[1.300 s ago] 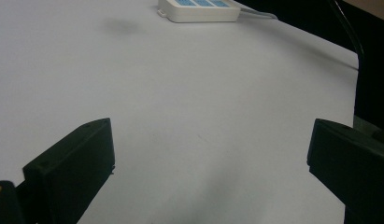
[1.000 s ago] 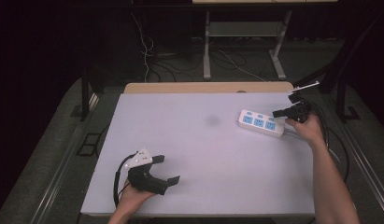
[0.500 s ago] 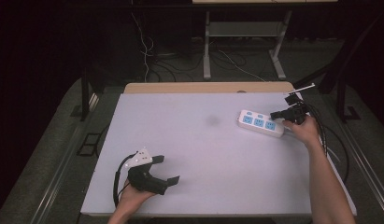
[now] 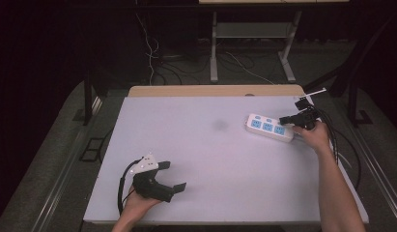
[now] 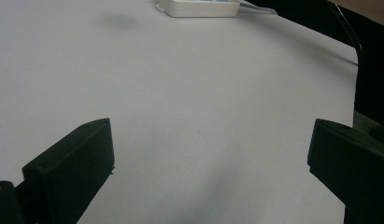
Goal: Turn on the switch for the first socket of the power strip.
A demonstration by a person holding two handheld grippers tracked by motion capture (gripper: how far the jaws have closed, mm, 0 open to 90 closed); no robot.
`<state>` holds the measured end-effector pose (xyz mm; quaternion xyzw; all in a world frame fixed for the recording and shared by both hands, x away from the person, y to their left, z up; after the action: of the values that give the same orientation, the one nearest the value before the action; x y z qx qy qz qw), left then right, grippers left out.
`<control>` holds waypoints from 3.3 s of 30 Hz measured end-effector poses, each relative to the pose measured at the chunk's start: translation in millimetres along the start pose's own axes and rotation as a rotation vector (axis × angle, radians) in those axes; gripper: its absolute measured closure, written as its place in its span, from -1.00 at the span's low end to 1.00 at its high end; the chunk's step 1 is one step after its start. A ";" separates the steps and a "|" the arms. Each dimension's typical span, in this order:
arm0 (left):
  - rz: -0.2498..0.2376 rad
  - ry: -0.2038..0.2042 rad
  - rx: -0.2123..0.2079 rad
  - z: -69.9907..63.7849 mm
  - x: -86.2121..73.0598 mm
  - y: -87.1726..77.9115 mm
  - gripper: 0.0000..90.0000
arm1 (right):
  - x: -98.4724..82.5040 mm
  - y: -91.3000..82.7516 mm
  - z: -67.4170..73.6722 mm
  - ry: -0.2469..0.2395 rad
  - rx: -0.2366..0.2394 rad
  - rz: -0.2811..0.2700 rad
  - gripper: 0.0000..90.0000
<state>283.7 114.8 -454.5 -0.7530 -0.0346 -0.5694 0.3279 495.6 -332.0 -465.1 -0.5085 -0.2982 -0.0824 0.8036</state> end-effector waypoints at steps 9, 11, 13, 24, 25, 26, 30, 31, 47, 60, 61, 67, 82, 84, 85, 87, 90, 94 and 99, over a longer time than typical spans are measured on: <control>-0.004 -0.001 0.002 -0.8 0.3 -1.4 -1.00 | 1.0 1.2 1.9 -0.009 -0.026 0.005 1.00; -0.002 -0.001 0.003 -0.7 -0.2 -1.4 -1.00 | 1.2 1.4 2.1 -0.006 -0.026 0.008 1.00; -0.002 -0.001 0.003 -0.6 0.0 -1.5 -1.00 | 0.8 1.4 1.4 0.000 -0.019 0.005 1.00; 0.000 0.001 0.006 -1.3 -0.4 -2.4 -1.00 | 0.8 7.2 7.2 -0.011 -0.021 -0.020 1.00; -0.002 0.000 0.006 -1.3 -0.3 -2.6 -1.00 | 1.7 7.7 8.3 -0.018 -0.036 -0.017 1.00; -0.005 -0.001 0.006 -1.3 -0.2 -2.8 -1.00 | 1.9 7.7 8.2 -0.017 -0.036 -0.015 1.00; -0.003 -0.005 0.006 -0.2 -0.6 -2.1 -1.00 | 2.8 7.7 9.4 -0.026 -0.047 -0.001 1.00; -0.004 -0.006 0.005 -0.3 -0.4 -2.1 -1.00 | 3.0 7.7 9.4 -0.027 -0.048 0.000 1.00; -0.001 -0.008 0.005 0.5 -0.8 -1.4 -1.00 | 3.7 2.4 9.3 -0.005 -0.062 0.010 1.00; -0.001 -0.002 0.001 -1.4 -0.2 -0.5 -1.00 | 5.9 -31.9 25.0 -0.012 -0.065 -0.049 0.99; -0.001 -0.001 0.001 -1.6 -0.1 -0.5 -1.00 | 5.4 -34.2 27.0 -0.018 -0.068 -0.047 0.99; -0.006 0.000 0.003 -1.1 0.4 -1.8 -1.00 | 3.2 -47.5 38.6 -0.040 -0.066 -0.060 0.99; -0.004 0.008 0.009 -2.0 0.9 -1.1 -1.00 | -18.7 -80.3 60.5 -0.003 -0.002 -0.142 0.23; -0.005 0.006 0.008 -2.3 1.0 -0.8 -1.00 | -22.1 -83.0 62.4 0.018 0.010 -0.151 -0.03; -0.005 0.005 0.008 -2.3 1.0 -0.8 -1.00 | -23.6 -84.5 63.4 0.029 0.020 -0.163 -0.15; -0.004 0.005 0.008 -2.1 1.0 -0.8 -1.00 | -27.0 -86.5 65.9 0.051 0.044 -0.188 -0.46; -0.005 0.007 0.009 -1.9 1.1 -1.0 -1.00 | -35.7 -86.0 71.2 0.050 0.070 -0.195 -0.82; -0.002 0.007 0.008 -1.8 0.8 -0.7 -1.00 | -48.3 -83.4 76.6 0.027 0.053 -0.187 -1.00; -0.002 0.006 0.008 -1.9 0.9 -0.6 -1.00 | -61.6 -86.4 84.2 0.023 0.094 -0.194 -1.00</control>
<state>282.2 114.0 -453.2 -0.7499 -0.0367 -0.5719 0.3306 374.9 -310.1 -407.7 -0.4379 -0.3404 -0.1513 0.8182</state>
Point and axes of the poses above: each handheld gripper's, and its own axes: y roughly forward along the jaws, x roughly out of its top, z roughly to its left, the point moved 6 cm from there along y, roughly forward along the jaws, and after that the axes turned 6 degrees about y, right-handed, at the moved point
